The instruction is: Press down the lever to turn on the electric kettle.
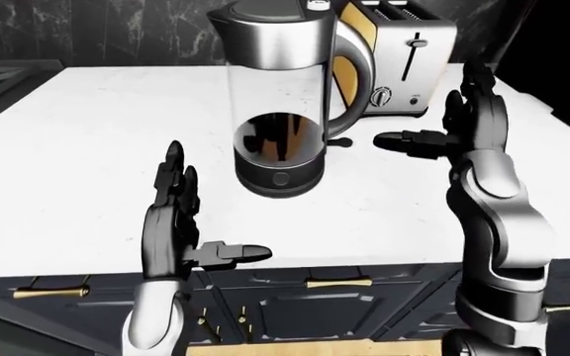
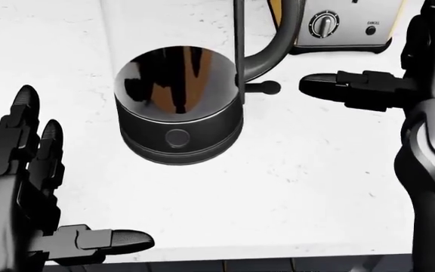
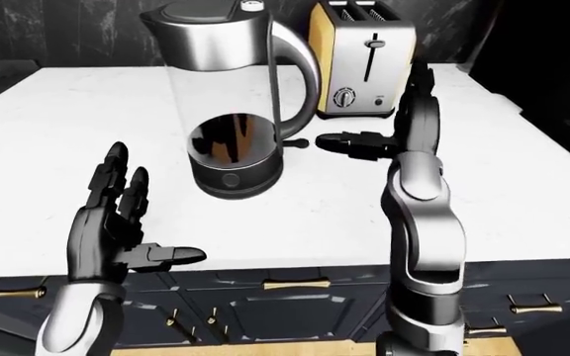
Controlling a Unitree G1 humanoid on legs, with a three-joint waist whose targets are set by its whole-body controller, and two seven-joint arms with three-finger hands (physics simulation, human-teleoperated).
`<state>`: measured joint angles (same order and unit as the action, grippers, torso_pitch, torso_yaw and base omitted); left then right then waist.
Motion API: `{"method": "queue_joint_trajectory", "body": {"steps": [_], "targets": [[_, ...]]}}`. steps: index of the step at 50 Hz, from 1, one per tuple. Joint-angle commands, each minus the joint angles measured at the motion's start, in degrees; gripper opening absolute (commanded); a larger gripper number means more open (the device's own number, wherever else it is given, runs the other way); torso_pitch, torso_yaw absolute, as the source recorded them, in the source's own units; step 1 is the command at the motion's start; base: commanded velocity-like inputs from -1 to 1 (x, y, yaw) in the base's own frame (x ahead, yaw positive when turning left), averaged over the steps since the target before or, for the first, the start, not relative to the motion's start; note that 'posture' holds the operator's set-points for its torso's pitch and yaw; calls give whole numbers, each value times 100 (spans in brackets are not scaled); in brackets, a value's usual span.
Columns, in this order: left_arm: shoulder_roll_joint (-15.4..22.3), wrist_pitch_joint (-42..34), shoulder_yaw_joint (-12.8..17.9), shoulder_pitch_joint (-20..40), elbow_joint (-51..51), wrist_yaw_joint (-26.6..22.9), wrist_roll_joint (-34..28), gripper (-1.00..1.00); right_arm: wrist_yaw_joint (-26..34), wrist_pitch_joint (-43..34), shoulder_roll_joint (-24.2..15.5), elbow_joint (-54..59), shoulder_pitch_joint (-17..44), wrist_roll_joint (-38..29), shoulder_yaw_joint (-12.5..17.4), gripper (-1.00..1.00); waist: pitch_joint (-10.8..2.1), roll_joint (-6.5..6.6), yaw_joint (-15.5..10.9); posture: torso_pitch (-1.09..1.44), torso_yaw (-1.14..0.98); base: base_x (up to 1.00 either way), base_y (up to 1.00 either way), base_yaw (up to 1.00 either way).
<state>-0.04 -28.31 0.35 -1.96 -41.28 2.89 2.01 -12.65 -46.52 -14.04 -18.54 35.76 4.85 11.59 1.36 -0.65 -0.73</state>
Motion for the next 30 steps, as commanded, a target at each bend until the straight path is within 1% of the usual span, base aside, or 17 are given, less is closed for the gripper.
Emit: {"method": "queue_joint_trajectory", "body": {"steps": [1, 3, 5, 10, 12, 15, 24, 30], "targets": [[5, 143, 4, 91, -245, -8, 20, 100, -79, 373, -58, 98, 293, 29, -7, 100, -113, -12, -6, 0, 0, 0, 0, 0], [6, 183, 7, 108, -185, -10, 18, 100, -125, 479, -67, 316, 416, 52, -28, 100, -117, -8, 2, 0, 0, 0, 0, 0], [10, 189, 34, 129, -159, -19, 38, 100, -86, 720, -40, 700, 532, 60, -138, 100, -114, -7, -1, 0, 0, 0, 0, 0], [15, 153, 78, 129, -202, -28, 83, 100, -137, 1098, -4, 1462, 800, -180, -283, 100, -121, -1, 6, 0, 0, 0, 0, 0], [3, 135, 82, 139, -224, -32, 137, 100, -104, 1202, 39, 1594, 883, -139, -265, 100, -124, 2, 8, 0, 0, 0, 0, 0], [12, 170, 73, 133, -190, -22, 134, 100, -210, 1254, 52, 1717, 957, -165, -270, 100, -125, 2, -3, 0, 0, 0, 0, 0], [24, 184, 112, 158, -143, -16, 166, 100, -316, 1516, 98, 2226, 1134, -280, -358, 100, -116, 2, -13, 0, 0, 0, 0, 0], [26, 190, 114, 145, -139, -18, 178, 100, -403, 1676, 132, 2586, 1331, -472, -439, 100, -122, -1, -17, 0, 0, 0, 0, 0]]}}
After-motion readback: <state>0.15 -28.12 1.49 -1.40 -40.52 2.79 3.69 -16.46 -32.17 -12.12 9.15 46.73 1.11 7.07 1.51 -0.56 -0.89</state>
